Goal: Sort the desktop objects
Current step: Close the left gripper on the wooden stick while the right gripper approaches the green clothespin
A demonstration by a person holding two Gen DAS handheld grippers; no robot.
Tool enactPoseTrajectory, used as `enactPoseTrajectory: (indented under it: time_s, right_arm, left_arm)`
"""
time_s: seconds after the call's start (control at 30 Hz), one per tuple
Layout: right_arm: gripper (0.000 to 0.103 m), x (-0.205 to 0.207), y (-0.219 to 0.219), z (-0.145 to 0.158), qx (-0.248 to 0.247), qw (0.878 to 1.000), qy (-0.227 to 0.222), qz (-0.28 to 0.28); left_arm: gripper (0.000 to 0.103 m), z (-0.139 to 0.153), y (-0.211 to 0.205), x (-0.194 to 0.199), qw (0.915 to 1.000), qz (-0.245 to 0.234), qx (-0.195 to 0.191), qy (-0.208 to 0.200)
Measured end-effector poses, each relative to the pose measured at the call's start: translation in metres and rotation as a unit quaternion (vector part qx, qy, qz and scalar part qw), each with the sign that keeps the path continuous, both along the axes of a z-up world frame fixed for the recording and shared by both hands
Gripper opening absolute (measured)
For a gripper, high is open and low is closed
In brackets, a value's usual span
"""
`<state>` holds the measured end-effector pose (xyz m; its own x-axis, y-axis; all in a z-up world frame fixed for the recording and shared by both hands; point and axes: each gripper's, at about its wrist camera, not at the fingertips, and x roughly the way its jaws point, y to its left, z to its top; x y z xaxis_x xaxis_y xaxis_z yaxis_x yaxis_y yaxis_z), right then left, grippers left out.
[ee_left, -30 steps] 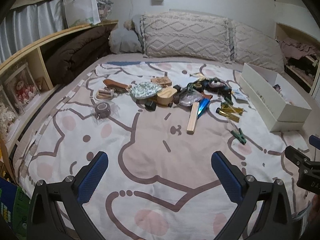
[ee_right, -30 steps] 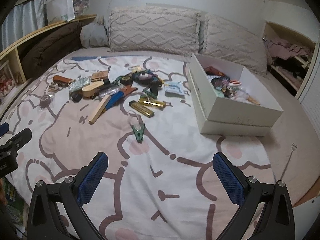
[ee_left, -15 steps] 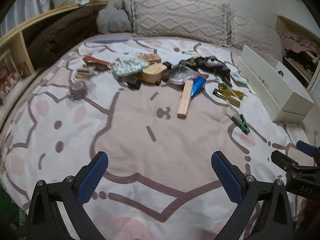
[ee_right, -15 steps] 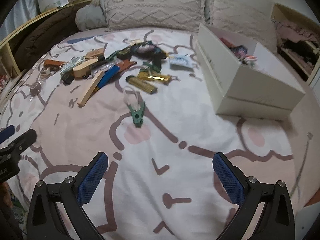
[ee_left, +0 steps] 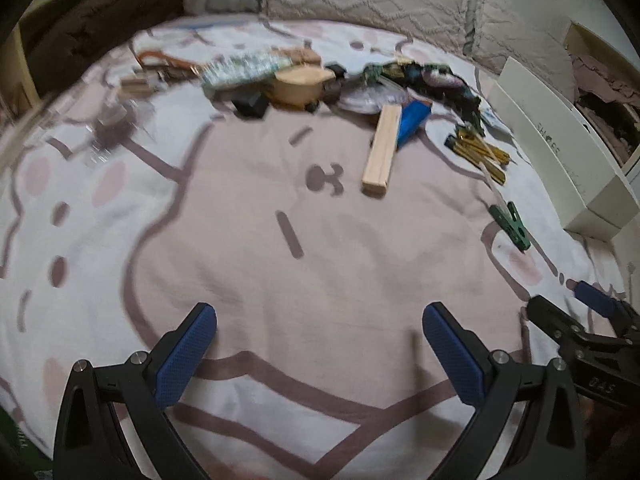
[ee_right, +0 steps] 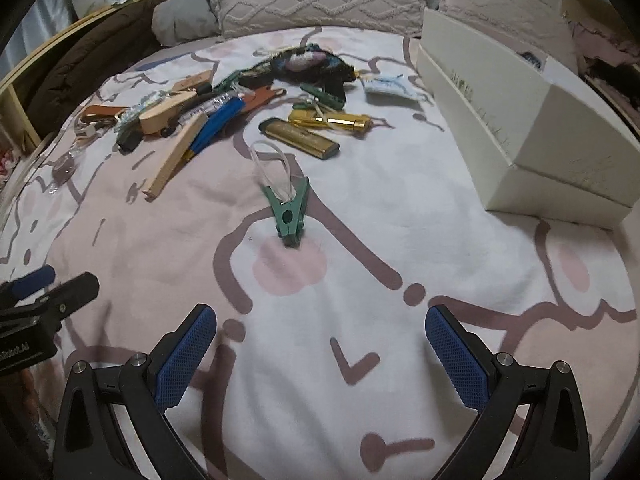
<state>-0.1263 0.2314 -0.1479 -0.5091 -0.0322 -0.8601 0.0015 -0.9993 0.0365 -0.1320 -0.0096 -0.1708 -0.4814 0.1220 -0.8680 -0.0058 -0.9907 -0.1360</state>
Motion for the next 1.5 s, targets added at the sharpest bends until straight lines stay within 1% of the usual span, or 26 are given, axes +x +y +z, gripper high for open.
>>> enactPoseTrajectory:
  time_s: [0.23,0.37,0.43,0.47,0.5,0.6,0.67,0.7,0.8,0.93,1.0,1.1,1.2,1.23,1.3,1.33,1.4,1.5]
  right_arm:
    - [0.103,-0.016,0.003,-0.012,-0.012,1.000,-0.006,-0.015]
    - [0.103,-0.025,0.002,-0.010,-0.024,1.000,0.010,-0.009]
    - [0.098,-0.028,0.001,-0.007,-0.029,0.999,0.033,-0.004]
    - [0.093,-0.029,0.000,-0.007,-0.027,0.999,0.039,-0.003]
    - [0.086,-0.031,-0.002,-0.008,-0.022,0.999,0.042,-0.003]
    - [0.076,-0.033,-0.005,-0.012,-0.011,0.999,0.046,0.000]
    - [0.070,-0.034,-0.006,-0.011,-0.012,0.999,0.051,0.004]
    - [0.065,-0.034,-0.006,-0.011,-0.014,0.998,0.053,0.007]
    - [0.055,-0.037,-0.008,-0.009,-0.017,0.998,0.052,0.015]
    - [0.044,-0.043,-0.013,-0.009,-0.013,0.998,0.049,0.029]
    - [0.032,-0.044,-0.016,-0.010,-0.011,0.998,0.047,0.032]
    - [0.026,-0.045,-0.016,-0.012,-0.008,0.998,0.047,0.030]
    - [0.024,-0.043,-0.015,-0.013,-0.013,0.998,0.053,0.028]
    - [0.024,-0.042,-0.014,-0.014,-0.016,0.998,0.054,0.027]
    - [0.024,-0.040,-0.013,-0.015,-0.019,0.998,0.058,0.025]
    - [0.024,-0.039,-0.013,-0.015,-0.019,0.998,0.061,0.025]
    - [0.024,-0.038,-0.014,-0.016,-0.017,0.998,0.064,0.025]
    - [0.024,-0.036,-0.013,-0.018,-0.020,0.997,0.070,0.027]
  left_arm:
    - [0.103,-0.007,0.003,-0.008,0.9997,-0.010,-0.023,0.006]
    - [0.103,-0.008,0.006,-0.013,0.9988,-0.021,-0.039,0.020]
    - [0.103,-0.008,0.007,-0.015,0.9985,-0.022,-0.041,0.029]
    - [0.103,-0.008,0.007,-0.016,0.9983,-0.024,-0.041,0.033]
    - [0.103,-0.009,0.008,-0.017,0.9981,-0.028,-0.041,0.037]
    - [0.103,-0.012,0.010,-0.019,0.9974,-0.040,-0.046,0.039]
    - [0.103,-0.014,0.009,-0.021,0.9974,-0.043,-0.043,0.039]
    - [0.103,-0.015,0.008,-0.021,0.9976,-0.042,-0.040,0.038]
    - [0.103,-0.017,0.006,-0.023,0.9984,-0.034,-0.029,0.035]
    - [0.103,-0.020,0.005,-0.025,0.9989,-0.028,-0.025,0.029]
    - [0.103,-0.018,0.003,-0.028,0.9993,-0.025,-0.017,0.022]
    - [0.103,-0.014,0.000,-0.033,0.9997,-0.016,0.001,0.019]
    - [0.102,-0.008,0.000,-0.039,0.9994,-0.018,0.017,0.025]
    - [0.101,-0.005,0.002,-0.042,0.9992,-0.021,0.018,0.030]
    - [0.089,-0.002,0.007,-0.046,0.9987,-0.030,0.013,0.038]
    - [0.087,-0.002,0.010,-0.048,0.9985,-0.036,0.011,0.040]
    - [0.079,-0.003,0.014,-0.052,0.9980,-0.046,0.010,0.042]
    - [0.070,-0.003,0.021,-0.057,0.9972,-0.056,0.004,0.050]
